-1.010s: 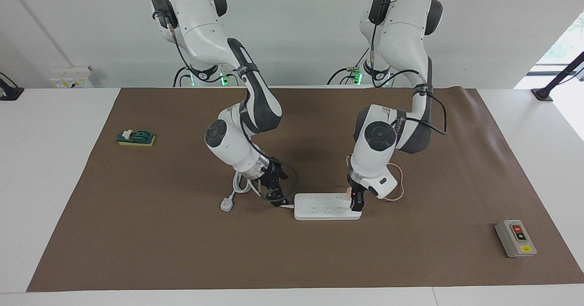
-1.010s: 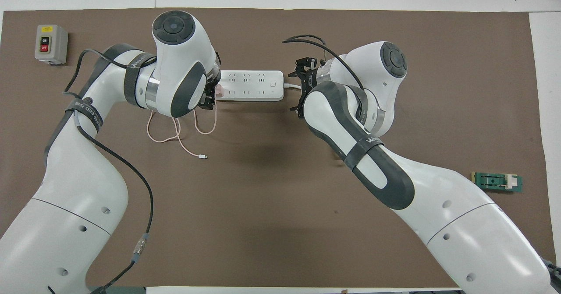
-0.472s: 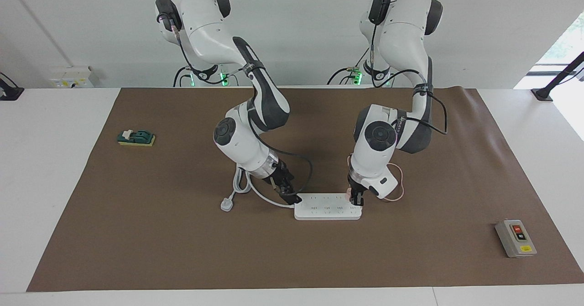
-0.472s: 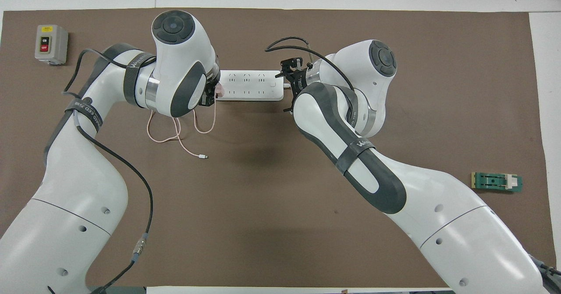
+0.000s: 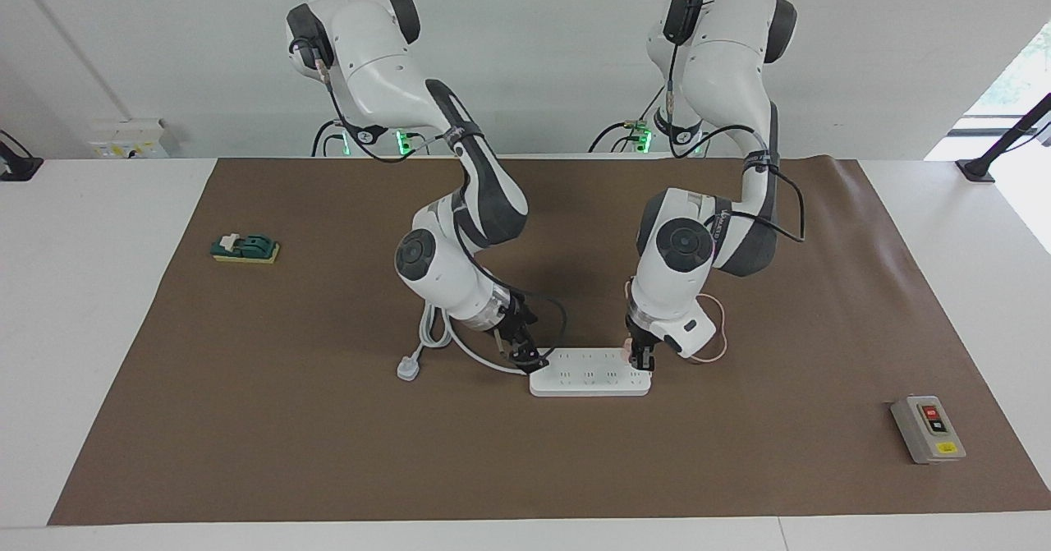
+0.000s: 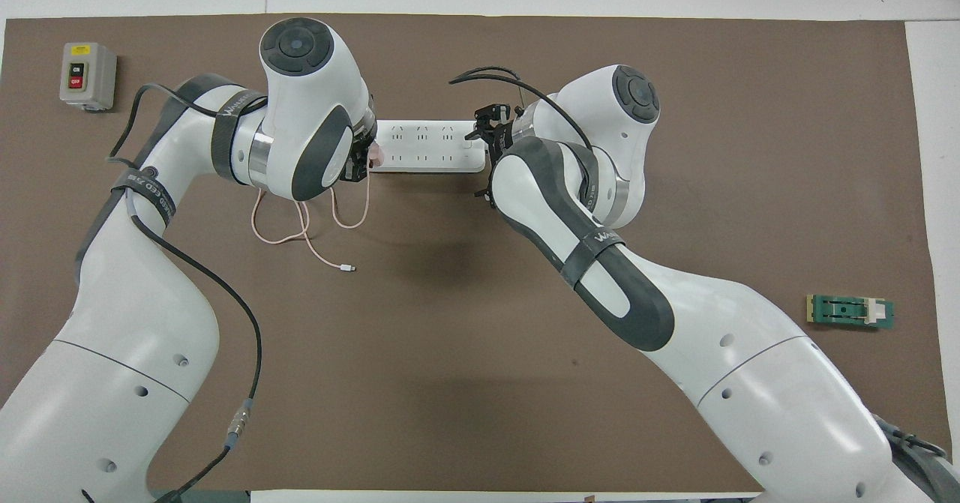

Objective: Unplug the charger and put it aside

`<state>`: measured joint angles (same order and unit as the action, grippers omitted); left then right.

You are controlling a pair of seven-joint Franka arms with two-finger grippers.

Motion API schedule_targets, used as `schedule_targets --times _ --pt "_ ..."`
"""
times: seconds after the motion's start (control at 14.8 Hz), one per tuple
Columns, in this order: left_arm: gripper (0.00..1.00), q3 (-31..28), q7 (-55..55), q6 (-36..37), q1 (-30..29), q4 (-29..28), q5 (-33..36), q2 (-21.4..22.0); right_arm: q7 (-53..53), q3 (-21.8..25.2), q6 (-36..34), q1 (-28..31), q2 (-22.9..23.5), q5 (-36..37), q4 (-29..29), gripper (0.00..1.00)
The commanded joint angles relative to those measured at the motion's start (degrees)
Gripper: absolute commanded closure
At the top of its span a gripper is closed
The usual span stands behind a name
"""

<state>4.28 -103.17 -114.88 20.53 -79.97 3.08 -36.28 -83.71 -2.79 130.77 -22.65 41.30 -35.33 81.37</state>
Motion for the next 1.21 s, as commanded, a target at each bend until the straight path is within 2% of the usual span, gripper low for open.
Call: schedule_targets --times 0.0,0.61,0.88,1.15 --pt "1.0 -0.94 -0.01 -0.17 0.48 1.66 0.97 -0.99 -3.3 0.15 -1.13 0.06 4.83 -0.53 -7.44 0.0" --pt "1.0 -0.85 0.34 -0.17 0.56 1.66 3.08 -0.9 -3.31 0.33 -0.25 0.32 7.83 -0.09 -10.17 0.0" --pt "1.0 -0.85 0.43 -0.26 0.56 1.58 3.17 -0.99 -3.22 0.42 -1.13 0.67 9.67 0.96 -13.33 0.0" --pt "1.0 -0.85 0.51 -0.26 0.56 1.58 3.34 -0.99 -3.13 0.42 -1.13 0.85 9.94 1.14 -13.78 0.0"
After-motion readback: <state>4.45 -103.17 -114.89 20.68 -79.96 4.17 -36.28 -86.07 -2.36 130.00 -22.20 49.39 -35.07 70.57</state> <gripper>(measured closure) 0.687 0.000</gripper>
